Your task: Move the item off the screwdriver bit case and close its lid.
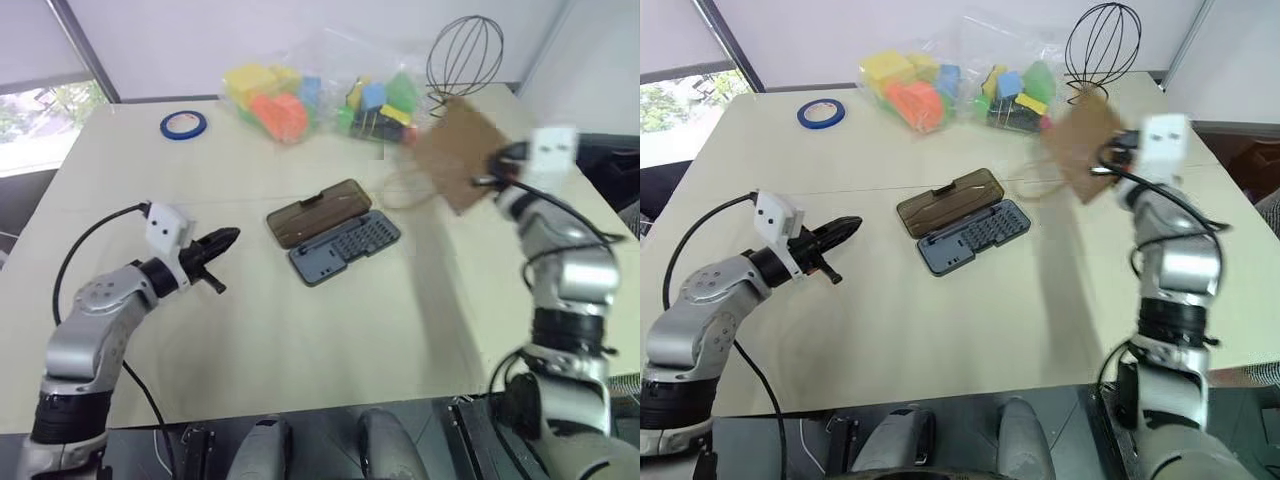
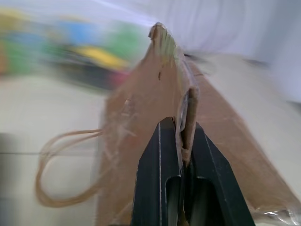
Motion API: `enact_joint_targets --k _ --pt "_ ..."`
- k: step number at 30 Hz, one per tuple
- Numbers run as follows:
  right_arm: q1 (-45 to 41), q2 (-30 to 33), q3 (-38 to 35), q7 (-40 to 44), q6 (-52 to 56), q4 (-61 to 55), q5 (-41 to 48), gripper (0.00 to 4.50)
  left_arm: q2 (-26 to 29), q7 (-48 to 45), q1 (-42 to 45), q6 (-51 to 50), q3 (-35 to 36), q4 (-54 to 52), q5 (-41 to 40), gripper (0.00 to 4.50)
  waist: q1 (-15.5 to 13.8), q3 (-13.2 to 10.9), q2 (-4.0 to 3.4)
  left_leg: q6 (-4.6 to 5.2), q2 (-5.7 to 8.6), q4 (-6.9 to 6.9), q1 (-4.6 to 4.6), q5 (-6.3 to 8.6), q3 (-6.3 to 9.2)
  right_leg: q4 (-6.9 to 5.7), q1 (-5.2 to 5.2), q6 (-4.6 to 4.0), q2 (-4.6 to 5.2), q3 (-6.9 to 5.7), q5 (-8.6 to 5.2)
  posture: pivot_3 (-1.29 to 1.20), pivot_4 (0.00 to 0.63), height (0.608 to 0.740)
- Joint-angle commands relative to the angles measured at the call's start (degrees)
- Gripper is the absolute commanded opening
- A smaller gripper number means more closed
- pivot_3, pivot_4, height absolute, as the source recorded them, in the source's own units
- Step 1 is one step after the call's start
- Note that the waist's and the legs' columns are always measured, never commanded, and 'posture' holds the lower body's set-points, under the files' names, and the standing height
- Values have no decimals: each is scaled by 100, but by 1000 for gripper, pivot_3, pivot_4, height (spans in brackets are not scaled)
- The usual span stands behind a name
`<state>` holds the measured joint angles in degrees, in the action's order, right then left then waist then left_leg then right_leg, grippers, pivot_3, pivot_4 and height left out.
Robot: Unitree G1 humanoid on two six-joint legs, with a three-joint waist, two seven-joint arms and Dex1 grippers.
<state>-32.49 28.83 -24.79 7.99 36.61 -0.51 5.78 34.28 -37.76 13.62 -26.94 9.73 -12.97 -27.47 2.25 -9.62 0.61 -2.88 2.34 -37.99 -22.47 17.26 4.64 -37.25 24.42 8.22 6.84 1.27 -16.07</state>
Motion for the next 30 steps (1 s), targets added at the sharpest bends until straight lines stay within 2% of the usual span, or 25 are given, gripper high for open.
enact_joint_targets --k 1,10,15,18,25,30 --pt "269 158 -600 -645 -234 -70 -199 74 -16 -109 203 219 -39 79 78 0 23 0 -1 0 0 -1 0 0 -4 0 -1 0 -1 0 0 0 150 740" --pt "438 -154 -1372 -1372 -77 887 287 74 -119 -219 385 334 -162 299 209 0 27 2 -4 1 -5 -3 8 0 -18 -3 -5 0 -4 8 0 0 150 740" --pt "541 -149 -1368 -1682 -202 1223 264 74 -119 -221 400 350 -149 323 235 0 24 3 -5 1 -5 -4 8 -1 -18 -2 -7 0 -3 9 0 0 150 740" --pt "664 -116 -1268 -1728 -414 1102 197 883 -116 -194 353 404 -120 354 260 0 24 3 -5 1 -5 -4 8 0 -17 -2 -7 0 -3 8 0 0 150 740" --pt "889 -147 -1289 -2464 -373 498 -147 4434 -125 -206 324 457 -107 397 293 0 22 3 -5 1 -5 -5 8 -1 -16 -3 -7 0 -3 8 0 0 150 740" --pt "844 -95 -1532 -3444 -487 -363 -666 4434 -118 -250 382 490 -121 481 307 0 17 5 -9 1 -4 -5 8 -1 -16 -3 -7 0 -3 8 0 0 150 740"
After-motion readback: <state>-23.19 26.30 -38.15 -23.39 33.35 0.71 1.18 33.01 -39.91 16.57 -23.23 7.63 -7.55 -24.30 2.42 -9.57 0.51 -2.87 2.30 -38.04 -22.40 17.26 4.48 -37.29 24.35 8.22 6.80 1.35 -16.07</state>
